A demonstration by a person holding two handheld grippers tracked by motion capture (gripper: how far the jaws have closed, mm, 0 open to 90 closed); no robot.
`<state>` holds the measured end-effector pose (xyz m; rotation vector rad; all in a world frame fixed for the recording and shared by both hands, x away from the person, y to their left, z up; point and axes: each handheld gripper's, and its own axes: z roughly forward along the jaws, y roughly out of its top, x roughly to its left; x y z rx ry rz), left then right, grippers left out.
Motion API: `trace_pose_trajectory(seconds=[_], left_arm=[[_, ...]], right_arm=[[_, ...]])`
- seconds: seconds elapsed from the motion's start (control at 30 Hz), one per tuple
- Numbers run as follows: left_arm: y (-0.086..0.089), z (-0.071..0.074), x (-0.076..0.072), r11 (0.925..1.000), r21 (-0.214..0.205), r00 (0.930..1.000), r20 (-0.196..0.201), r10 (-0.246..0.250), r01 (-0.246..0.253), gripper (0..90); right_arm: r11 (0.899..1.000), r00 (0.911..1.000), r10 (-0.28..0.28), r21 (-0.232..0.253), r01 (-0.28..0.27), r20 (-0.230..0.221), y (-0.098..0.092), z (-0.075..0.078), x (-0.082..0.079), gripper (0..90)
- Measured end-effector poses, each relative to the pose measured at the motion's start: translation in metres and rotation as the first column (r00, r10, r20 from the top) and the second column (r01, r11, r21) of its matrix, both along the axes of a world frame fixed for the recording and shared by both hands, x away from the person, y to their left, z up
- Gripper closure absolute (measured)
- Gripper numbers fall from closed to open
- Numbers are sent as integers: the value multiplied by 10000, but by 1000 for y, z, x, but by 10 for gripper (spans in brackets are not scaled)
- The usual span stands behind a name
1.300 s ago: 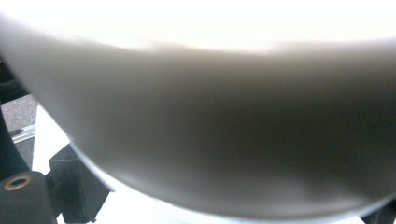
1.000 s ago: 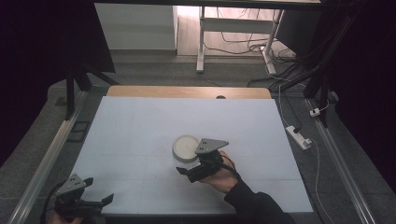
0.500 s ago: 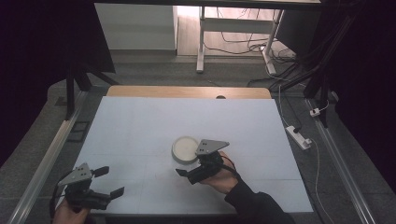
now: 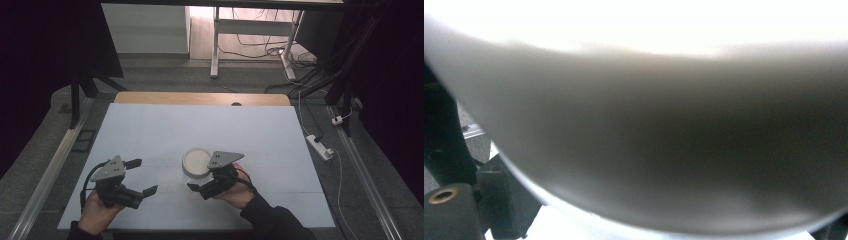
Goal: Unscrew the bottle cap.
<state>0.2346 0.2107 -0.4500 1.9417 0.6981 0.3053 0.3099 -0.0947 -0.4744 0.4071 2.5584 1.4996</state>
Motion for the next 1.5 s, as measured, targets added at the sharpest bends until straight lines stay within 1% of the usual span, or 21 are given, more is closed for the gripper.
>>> trace_pose_trajectory(seconds=[0.1,0.2,0.27,0.33,0.43,0.57,0.63,0.77,0.83,0.87,0.9,1.0,1.07,1.17,1.2,1.23,1.27,1.33,1.37,1.47,1.5], left_arm=[[-12,4,6,9986,248,9980,406,-478,468,0],[-22,8,15,9949,262,9938,506,-985,973,0],[-29,10,23,9914,211,9904,470,-1298,1290,0],[-34,11,30,9851,69,9843,396,-1719,1718,0],[-43,12,41,9723,111,9716,374,-2339,2336,0],[-51,13,53,9481,23,9475,364,-3178,3179,0],[-54,14,57,9384,-43,9379,350,-3452,3456,0],[-59,16,64,9099,-252,9100,357,-4131,4140,0],[-63,16,67,8965,-216,8966,288,-4419,4425,0],[-65,15,69,8872,-162,8872,253,-4606,4611,0],[-67,15,70,8810,-124,8809,240,-4727,4730,0],[-73,12,73,8644,-169,8645,158,-5023,5025,0],[-76,10,75,8571,-176,8573,124,-5146,5148,0],[-81,9,77,8393,-179,8395,146,-5432,5434,11],[-82,9,77,8348,-139,8349,183,-5501,5503,11],[-83,9,77,8345,-158,8346,215,-5504,5507,37],[-83,9,77,8363,-181,8364,283,-5474,5479,58],[-83,8,77,8350,-185,8349,394,-5490,5499,64],[-83,8,76,8346,-86,8338,498,-5498,5508,66],[-83,7,75,8367,-40,8356,547,-5466,5476,69],[-83,7,75,8362,65,8347,572,-5477,5483,70]], right_arm=[[10000,10000,92,-17,-91,30,2,-1,-1,71],[9998,9998,219,7,-219,23,3,-1,-2,71],[9995,9995,304,39,-304,17,3,-1,-3,71],[9993,9993,383,25,-383,4,4,-1,-4,71],[9985,9985,544,67,-544,-69,5,-2,-5,71],[9975,9976,694,103,-693,-83,5,-1,-5,71],[9969,9969,782,75,-781,-81,5,-1,-5,71],[9953,9953,964,7,-964,-89,6,-2,-6,71],[9941,9941,1081,-48,-1081,-125,6,-3,-6,71],[9933,9933,1152,-89,-1153,-124,7,-3,-7,71],[9927,9927,1200,-138,-1202,-119,8,-3,-7,71],[9919,9920,1258,-182,-1260,-108,8,-3,-8,71],[9911,9913,1315,-212,-1316,-102,8,-3,-8,71],[9895,9898,1422,-233,-1423,-87,9,-3,-8,71],[9895,9898,1422,-233,-1423,-87,9,-3,-8,71],[9885,9889,1485,-276,-1486,-45,9,-3,-8,71],[9881,9885,1511,-286,-1511,-21,9,-3,-8,71],[9880,9884,1516,-283,-1516,-35,9,-3,-8,71],[9880,9885,1514,-314,-1514,-14,9,-3,-8,71],[9878,9884,1521,-341,-1520,1,9,-3,-9,71],[9877,9884,1519,-366,-1517,21,9,-4,-9,72]])
